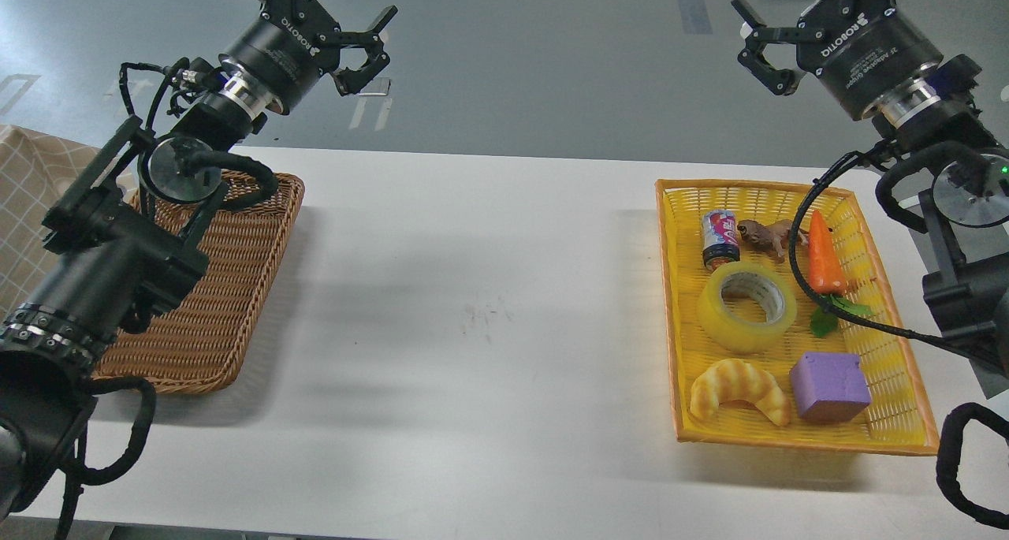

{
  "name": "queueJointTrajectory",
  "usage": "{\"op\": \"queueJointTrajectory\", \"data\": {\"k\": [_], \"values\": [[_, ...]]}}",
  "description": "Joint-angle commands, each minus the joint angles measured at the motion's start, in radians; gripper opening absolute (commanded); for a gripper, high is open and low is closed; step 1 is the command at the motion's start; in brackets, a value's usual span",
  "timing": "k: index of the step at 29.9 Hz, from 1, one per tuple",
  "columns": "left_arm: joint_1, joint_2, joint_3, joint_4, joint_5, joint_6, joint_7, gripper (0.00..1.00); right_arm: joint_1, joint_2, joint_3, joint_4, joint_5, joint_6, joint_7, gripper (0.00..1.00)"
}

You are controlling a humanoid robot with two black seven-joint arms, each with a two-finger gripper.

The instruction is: Place and transfer tape with both arms

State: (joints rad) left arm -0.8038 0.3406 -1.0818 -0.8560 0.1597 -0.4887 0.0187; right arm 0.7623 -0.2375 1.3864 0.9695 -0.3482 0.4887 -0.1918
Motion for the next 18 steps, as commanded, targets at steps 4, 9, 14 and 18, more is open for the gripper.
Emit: {"op": "queueJointTrajectory", "data": {"k": [4, 9, 14, 18], "values": [[0.000, 0.006, -0.003, 0.000, 0.001, 0.000, -0.013, 0.98, -0.001, 0.013, 0.066, -0.002, 0.009, 0.000, 0.002, 1.00], [-0.002, 0.003, -0.012, 0.000, 0.003, 0.000, -0.014, 0.98, 0.000, 0.026, 0.094, -0.012, 0.009, 0.000, 0.003, 1.00], [-0.008, 0.002, -0.006, 0.000, 0.003, 0.000, -0.002, 0.98, -0.001, 0.040, 0.095, -0.005, 0.011, 0.000, 0.002, 1.00], [-0.009, 0.002, -0.007, 0.002, 0.003, 0.000, -0.002, 0.98, -0.001, 0.044, 0.095, -0.003, 0.011, 0.000, 0.002, 1.00]]}}
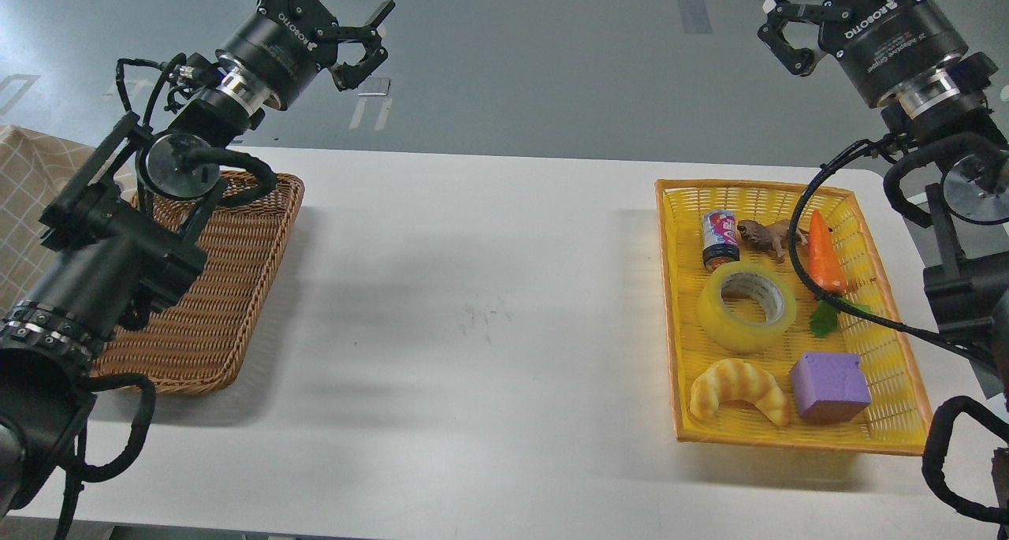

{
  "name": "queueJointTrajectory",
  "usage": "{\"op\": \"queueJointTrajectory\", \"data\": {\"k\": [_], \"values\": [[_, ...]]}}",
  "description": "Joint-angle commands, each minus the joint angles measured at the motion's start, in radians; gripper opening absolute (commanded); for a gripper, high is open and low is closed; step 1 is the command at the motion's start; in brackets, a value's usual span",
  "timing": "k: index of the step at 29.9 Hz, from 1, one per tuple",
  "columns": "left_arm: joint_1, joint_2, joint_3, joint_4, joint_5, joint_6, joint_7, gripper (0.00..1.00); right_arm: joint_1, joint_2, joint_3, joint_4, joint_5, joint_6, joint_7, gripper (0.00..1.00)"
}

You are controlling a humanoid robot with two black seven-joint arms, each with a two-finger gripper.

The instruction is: Place and transfer tape with both arms

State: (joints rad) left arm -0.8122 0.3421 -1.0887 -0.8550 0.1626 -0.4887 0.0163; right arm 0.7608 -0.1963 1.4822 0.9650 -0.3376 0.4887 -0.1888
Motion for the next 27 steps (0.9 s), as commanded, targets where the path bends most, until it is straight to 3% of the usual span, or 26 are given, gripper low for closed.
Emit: {"op": "queueJointTrajectory", "data": {"k": [1, 27], "values": [[0.001, 0.000, 0.000, 0.001, 0.000, 0.000, 0.001, 0.98, 0.000, 0.003, 0.000, 0.004, 0.000, 0.000, -0.001, 1.00], [0.008, -0.018, 0.001, 0.002, 0.001, 0.000, -0.009, 0.98, -0.002, -0.002, -0.003, -0.008, -0.004, 0.000, 0.006, 1.00]]}}
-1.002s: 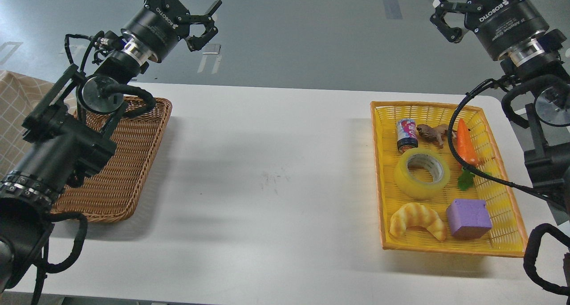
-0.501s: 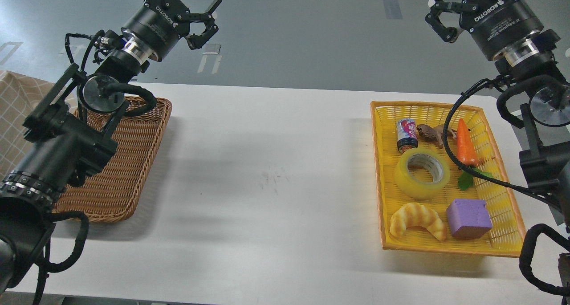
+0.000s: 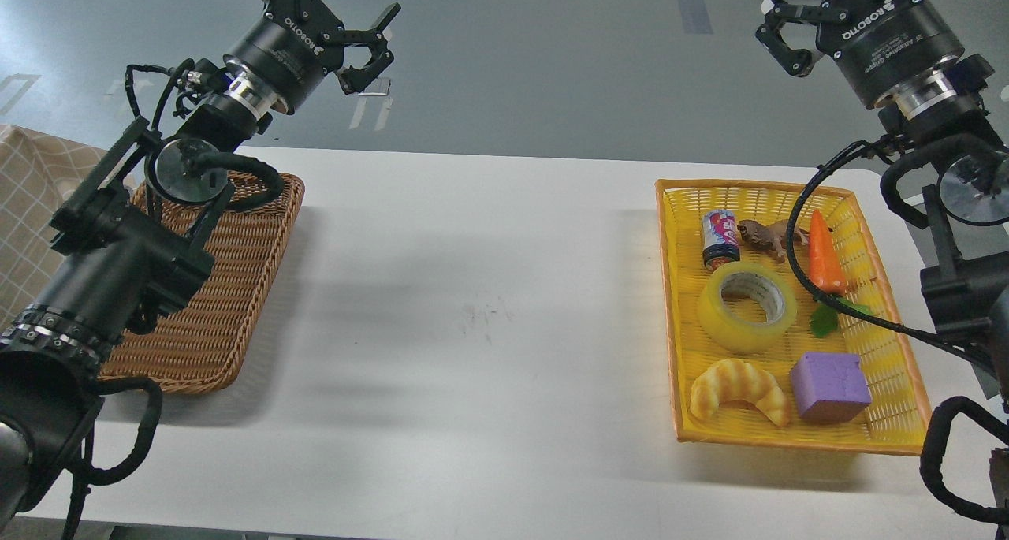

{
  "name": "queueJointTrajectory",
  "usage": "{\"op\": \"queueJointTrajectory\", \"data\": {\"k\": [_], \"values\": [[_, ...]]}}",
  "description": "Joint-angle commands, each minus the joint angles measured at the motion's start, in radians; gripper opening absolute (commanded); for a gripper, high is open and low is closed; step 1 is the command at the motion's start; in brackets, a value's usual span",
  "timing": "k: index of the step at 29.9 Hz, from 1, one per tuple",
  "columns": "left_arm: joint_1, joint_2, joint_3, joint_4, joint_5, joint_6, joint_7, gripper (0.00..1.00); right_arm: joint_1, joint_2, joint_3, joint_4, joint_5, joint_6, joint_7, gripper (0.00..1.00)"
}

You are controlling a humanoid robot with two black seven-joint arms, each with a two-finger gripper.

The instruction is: Place and transfer tape with both arms

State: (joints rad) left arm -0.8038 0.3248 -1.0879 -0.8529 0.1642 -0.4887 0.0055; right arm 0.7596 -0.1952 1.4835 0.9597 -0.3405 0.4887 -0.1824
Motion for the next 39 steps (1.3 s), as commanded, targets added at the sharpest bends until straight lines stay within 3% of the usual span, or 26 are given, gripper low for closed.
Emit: {"op": "queueJointTrajectory", "data": {"k": [1, 8, 19, 29, 39], "values": [[0.000, -0.001, 0.000, 0.000, 0.000, 0.000, 0.002, 0.98, 0.001, -0.003, -0.008, -0.002, -0.002, 0.000, 0.000, 1.00], [-0.002, 0.002, 0.006, 0.000, 0.001, 0.000, 0.004, 0.98, 0.000, -0.027, -0.078, 0.002, -0.014, 0.000, -0.009, 1.00], [-0.003, 0.005, 0.010, -0.002, 0.002, 0.000, 0.001, 0.98, 0.004, -0.196, -0.225, 0.013, -0.020, 0.000, -0.009, 1.00], [-0.005, 0.005, 0.011, -0.003, 0.005, 0.000, 0.001, 0.98, 0.017, -0.438, -0.339, 0.076, -0.167, 0.000, -0.006, 1.00], [-0.005, 0.007, 0.011, -0.003, 0.005, 0.000, 0.002, 0.98, 0.009, -0.569, -0.339, 0.155, -0.423, 0.000, -0.006, 1.00]]}}
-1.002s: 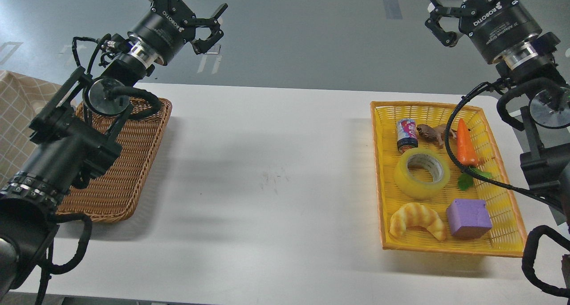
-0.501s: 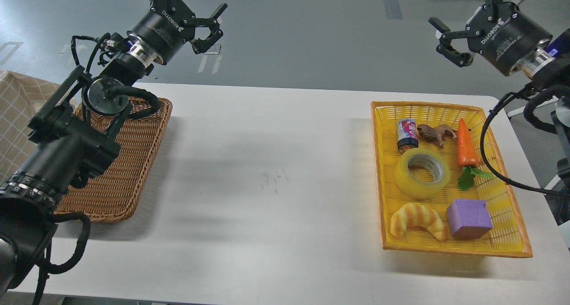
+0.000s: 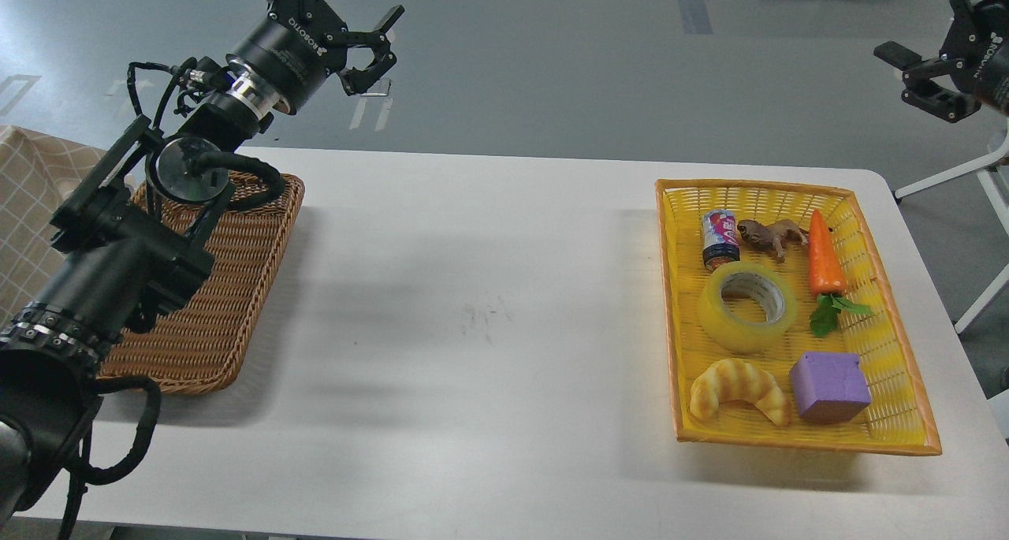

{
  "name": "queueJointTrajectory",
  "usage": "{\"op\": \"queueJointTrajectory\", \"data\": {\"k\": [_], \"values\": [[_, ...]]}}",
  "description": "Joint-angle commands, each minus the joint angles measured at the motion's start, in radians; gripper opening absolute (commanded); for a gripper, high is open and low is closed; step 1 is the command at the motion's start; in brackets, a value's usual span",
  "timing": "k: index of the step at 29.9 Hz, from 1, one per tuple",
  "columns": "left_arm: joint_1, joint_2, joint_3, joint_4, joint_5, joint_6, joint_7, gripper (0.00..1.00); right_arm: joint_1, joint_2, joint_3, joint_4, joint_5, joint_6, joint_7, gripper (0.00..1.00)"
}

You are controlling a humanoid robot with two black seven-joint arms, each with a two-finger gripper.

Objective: Place and transfer tape with both arms
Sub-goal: 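Move the right gripper down toward the yellow tray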

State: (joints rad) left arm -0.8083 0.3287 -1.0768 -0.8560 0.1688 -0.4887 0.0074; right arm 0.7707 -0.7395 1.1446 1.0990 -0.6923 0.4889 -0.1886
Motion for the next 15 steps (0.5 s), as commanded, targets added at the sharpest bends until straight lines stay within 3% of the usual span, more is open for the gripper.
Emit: {"op": "queueJointTrajectory", "data": {"k": [1, 15], "values": [[0.000, 0.004, 0.000, 0.000, 0.000, 0.000, -0.001, 0.98, -0.007, -0.038, 0.000, 0.024, -0.110, 0.000, 0.000, 1.00], [-0.002, 0.007, 0.000, -0.005, 0.001, 0.000, -0.003, 0.98, -0.025, -0.141, -0.132, 0.033, -0.340, 0.000, -0.003, 1.00]]}}
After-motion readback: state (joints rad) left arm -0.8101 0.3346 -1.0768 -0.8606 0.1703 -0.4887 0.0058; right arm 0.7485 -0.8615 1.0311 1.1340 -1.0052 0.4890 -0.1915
